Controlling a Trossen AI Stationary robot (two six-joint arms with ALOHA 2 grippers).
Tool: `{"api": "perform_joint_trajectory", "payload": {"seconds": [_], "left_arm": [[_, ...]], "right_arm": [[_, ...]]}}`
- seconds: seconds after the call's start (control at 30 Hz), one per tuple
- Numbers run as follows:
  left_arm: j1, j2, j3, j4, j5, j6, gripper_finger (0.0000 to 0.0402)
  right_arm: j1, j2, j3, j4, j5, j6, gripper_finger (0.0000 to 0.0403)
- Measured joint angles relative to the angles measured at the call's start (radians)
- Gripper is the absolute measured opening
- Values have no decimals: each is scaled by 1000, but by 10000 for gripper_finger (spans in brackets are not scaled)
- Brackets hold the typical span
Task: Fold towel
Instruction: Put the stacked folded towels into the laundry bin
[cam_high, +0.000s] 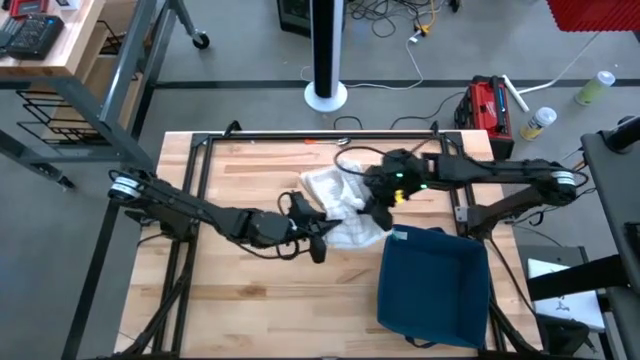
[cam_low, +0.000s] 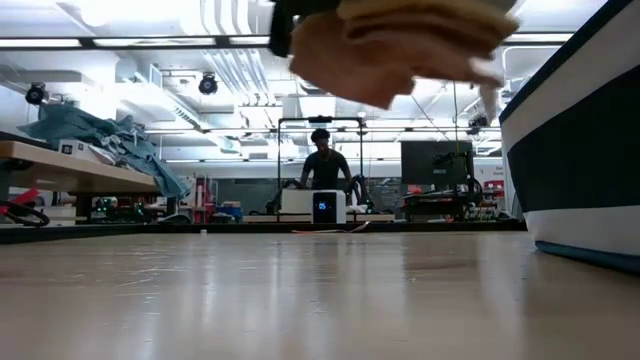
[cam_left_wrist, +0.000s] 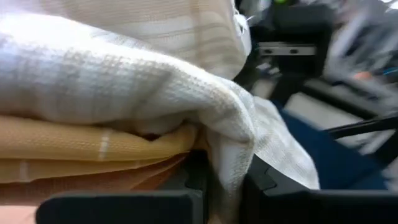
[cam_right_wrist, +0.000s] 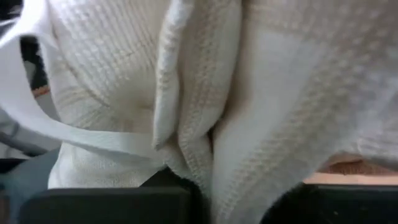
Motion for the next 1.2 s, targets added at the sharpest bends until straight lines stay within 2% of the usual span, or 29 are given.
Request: {"api": "perform_joint_trajectory", "payload": {"seconds": [0.17, 0.37, 0.47, 0.6, 0.83, 1.0, 1.2], "left_arm": [[46, 38, 0, 192, 194, -5, 27], [114, 104, 14, 289, 448, -177, 27], [152, 154, 84, 253, 607, -247, 27], [175, 230, 237, 72, 751, -226, 27], [178, 347, 491, -218, 852, -58, 27], [178, 421, 585, -226, 940, -52, 27], [186, 507, 702, -229, 1016, -164, 27]], "right_arm": [[27, -131, -55, -48, -11, 107, 45], [83, -255, -133, -102, -6, 280, 45], [120, -297, -162, -109, -5, 349, 45], [193, -332, -185, -158, 52, 390, 45], [346, -389, -186, -293, 207, 392, 45], [434, -467, -199, -363, 221, 481, 45], [527, -550, -235, -379, 259, 613, 45]]}}
